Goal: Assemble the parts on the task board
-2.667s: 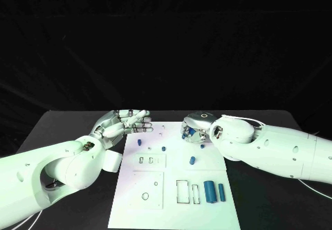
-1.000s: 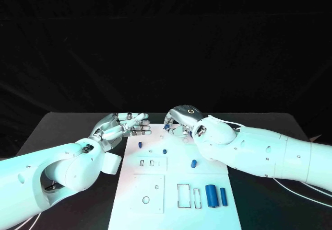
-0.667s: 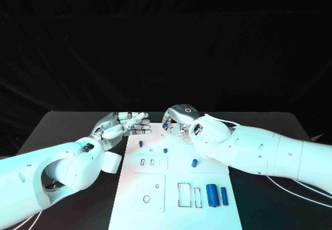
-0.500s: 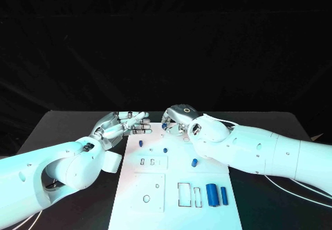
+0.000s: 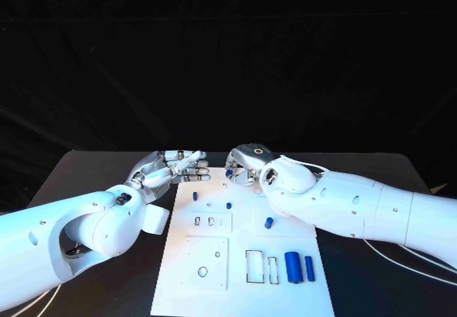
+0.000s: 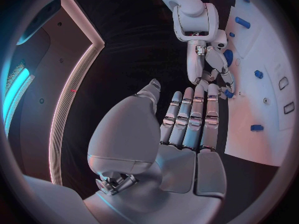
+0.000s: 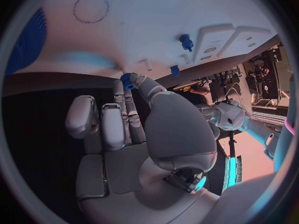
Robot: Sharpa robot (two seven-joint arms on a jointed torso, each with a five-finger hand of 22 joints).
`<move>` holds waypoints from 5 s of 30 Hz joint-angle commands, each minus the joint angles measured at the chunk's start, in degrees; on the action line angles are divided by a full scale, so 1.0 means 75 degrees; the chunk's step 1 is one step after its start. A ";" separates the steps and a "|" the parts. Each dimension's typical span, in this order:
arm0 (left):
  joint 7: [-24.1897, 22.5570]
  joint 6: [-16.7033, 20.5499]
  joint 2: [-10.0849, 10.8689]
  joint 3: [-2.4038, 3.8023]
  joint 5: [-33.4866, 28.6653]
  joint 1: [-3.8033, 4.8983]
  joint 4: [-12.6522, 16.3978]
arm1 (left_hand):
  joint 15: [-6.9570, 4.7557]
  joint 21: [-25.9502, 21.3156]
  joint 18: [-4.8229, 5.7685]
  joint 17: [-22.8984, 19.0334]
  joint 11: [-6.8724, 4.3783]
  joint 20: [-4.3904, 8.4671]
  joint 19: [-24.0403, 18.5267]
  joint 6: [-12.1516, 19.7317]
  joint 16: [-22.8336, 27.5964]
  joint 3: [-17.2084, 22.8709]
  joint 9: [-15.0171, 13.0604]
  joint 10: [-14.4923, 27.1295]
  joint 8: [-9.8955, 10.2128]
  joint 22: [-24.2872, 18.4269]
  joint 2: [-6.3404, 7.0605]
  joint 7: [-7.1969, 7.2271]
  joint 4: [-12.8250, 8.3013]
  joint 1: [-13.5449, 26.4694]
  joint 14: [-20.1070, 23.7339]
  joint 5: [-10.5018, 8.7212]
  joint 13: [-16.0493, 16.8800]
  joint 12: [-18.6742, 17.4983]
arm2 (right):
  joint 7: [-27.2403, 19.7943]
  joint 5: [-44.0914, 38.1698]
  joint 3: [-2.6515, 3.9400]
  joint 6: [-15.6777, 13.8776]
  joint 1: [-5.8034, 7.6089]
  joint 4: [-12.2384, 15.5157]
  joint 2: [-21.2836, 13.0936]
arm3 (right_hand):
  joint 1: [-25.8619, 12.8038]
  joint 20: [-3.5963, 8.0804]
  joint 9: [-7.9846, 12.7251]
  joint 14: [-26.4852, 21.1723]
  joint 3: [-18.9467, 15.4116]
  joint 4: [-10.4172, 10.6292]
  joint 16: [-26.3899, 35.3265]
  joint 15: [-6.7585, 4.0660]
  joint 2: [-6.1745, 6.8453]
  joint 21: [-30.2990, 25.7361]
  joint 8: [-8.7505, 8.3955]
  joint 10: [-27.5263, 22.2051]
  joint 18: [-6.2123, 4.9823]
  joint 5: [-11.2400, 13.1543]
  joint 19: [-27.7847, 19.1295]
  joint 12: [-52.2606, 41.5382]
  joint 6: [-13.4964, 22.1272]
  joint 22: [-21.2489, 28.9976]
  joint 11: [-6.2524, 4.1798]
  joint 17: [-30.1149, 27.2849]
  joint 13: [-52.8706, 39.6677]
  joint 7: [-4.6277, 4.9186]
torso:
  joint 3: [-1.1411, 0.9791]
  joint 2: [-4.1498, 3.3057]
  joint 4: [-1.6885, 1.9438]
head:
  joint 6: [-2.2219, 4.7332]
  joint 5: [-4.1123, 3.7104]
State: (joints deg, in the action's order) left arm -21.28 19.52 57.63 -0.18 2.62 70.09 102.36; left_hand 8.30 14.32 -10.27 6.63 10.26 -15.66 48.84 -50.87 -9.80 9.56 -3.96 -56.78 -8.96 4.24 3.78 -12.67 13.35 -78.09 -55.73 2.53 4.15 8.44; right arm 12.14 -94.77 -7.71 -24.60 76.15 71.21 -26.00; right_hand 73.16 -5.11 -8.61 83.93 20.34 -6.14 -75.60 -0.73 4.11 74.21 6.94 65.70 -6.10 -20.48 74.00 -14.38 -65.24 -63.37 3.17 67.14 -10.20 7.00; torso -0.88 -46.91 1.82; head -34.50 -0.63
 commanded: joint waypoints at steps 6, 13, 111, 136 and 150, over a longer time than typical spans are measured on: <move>-0.0037 -0.0139 -0.0034 0.0007 -0.0015 0.0024 -0.0002 | 0.0046 -0.0046 -0.0039 -0.0008 0.0045 -0.0030 0.0044 -0.0002 0.0035 -0.0052 0.0007 -0.0015 0.0024 -0.0007 0.0006 -0.0100 0.0009 -0.0069 0.0013 0.0035 -0.0009 -0.0045 | 0.0053 -0.0030 -0.0011 0.0232 -0.0024 -0.0115 0.0069 | -0.0020 -0.0015 -0.0016 0.0286 0.0057 0.0043 -0.0044 -0.0025 0.0127 0.0014 -0.0044 -0.0044 0.0079 0.0065 -0.0023 -0.0015 0.0153 0.0019 0.0048 -0.0024 0.0003 0.0028 | 0.0006 -0.0009 0.0000 | 0.0007 0.0014; -0.0035 -0.0141 -0.0033 0.0007 -0.0015 0.0035 -0.0001 | 0.0046 -0.0046 -0.0039 -0.0008 0.0045 -0.0030 0.0044 -0.0002 0.0035 -0.0052 0.0007 -0.0015 0.0024 -0.0007 0.0006 -0.0100 0.0009 -0.0069 0.0013 0.0035 -0.0009 -0.0045 | 0.0056 -0.0009 -0.0011 0.0222 -0.0026 -0.0199 0.0121 | -0.0071 -0.0057 0.0020 0.0262 0.0125 0.0125 -0.0037 0.0027 0.0237 -0.0017 -0.0266 -0.0181 0.0069 0.0124 -0.0080 -0.0003 0.0487 0.0042 0.0114 -0.0070 0.0012 0.0110 | 0.0008 -0.0013 0.0004 | 0.0010 0.0008; 0.0049 -0.0226 -0.0027 0.0003 -0.0030 0.0042 -0.0197 | 0.0048 -0.0064 -0.0041 -0.0004 0.0046 -0.0035 0.0049 -0.0016 0.0064 -0.0070 0.0007 -0.0032 0.0043 -0.0019 -0.0030 -0.0100 0.0009 -0.0106 -0.0001 0.0035 -0.0007 -0.0074 | 0.0534 0.1680 0.0121 0.1772 0.0181 0.1169 -0.2158 | 0.0677 -0.0074 -0.0352 0.0625 -0.2161 0.2056 -0.1525 0.0015 0.0511 0.0340 0.0197 0.0869 0.0216 -0.0189 0.0432 -0.7319 0.1357 -0.1002 0.0032 0.2192 -0.6839 0.0167 | -0.0005 0.0078 -0.0164 | -0.0084 -0.0102; 0.0046 -0.0237 -0.0032 0.0002 -0.0030 0.0041 -0.0222 | 0.0048 -0.0067 -0.0041 -0.0004 0.0045 -0.0036 0.0051 -0.0020 0.0071 -0.0071 0.0007 -0.0037 0.0047 -0.0021 -0.0047 -0.0099 0.0012 -0.0113 -0.0004 0.0035 -0.0007 -0.0080 | 0.0695 0.0533 0.0113 0.0397 0.0157 0.1608 -0.2121 | 0.0926 0.0097 -0.0570 0.0678 -0.1977 0.2101 -0.1646 -0.0191 0.0399 0.0654 0.0661 0.1303 0.0317 -0.0556 0.0758 -0.7853 0.0582 -0.1509 -0.0221 0.2435 -0.7529 -0.0125 | -0.0009 0.0074 -0.0150 | -0.0090 -0.0063; 0.0029 -0.0227 -0.0044 0.0002 -0.0077 0.0041 -0.0308 | 0.0048 -0.0067 -0.0041 -0.0004 0.0045 -0.0036 0.0051 -0.0020 0.0071 -0.0071 0.0007 -0.0037 0.0047 -0.0021 -0.0047 -0.0099 0.0012 -0.0113 -0.0004 0.0035 -0.0007 -0.0080 | 0.0685 -0.0086 0.0118 -0.0035 0.0177 0.2232 -0.1495 | 0.0948 0.0113 -0.0572 0.0689 -0.1946 0.2103 -0.1670 -0.0203 0.0408 0.0709 0.0651 0.1354 0.0335 -0.0592 0.0813 -0.7908 0.0598 -0.1589 -0.0228 0.2485 -0.7606 -0.0126 | -0.0001 0.0075 -0.0146 | -0.0056 -0.0008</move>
State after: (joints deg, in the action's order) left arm -20.63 18.77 57.47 -0.21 2.51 70.33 100.03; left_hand 8.30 14.13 -10.27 6.62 10.46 -15.87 49.05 -50.86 -9.52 9.42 -3.99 -56.99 -8.97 4.16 3.47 -12.67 13.50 -78.40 -55.72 2.53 4.16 8.18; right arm 17.20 -92.67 -6.82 -23.37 77.45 88.31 -37.79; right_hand 79.96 -4.39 -12.13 83.92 5.39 9.73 -87.90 -1.97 7.26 79.32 11.66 75.40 -4.37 -24.64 79.65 -73.42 -59.81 -74.95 1.38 74.95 -67.22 6.69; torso -0.91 -46.32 0.65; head -34.97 -0.68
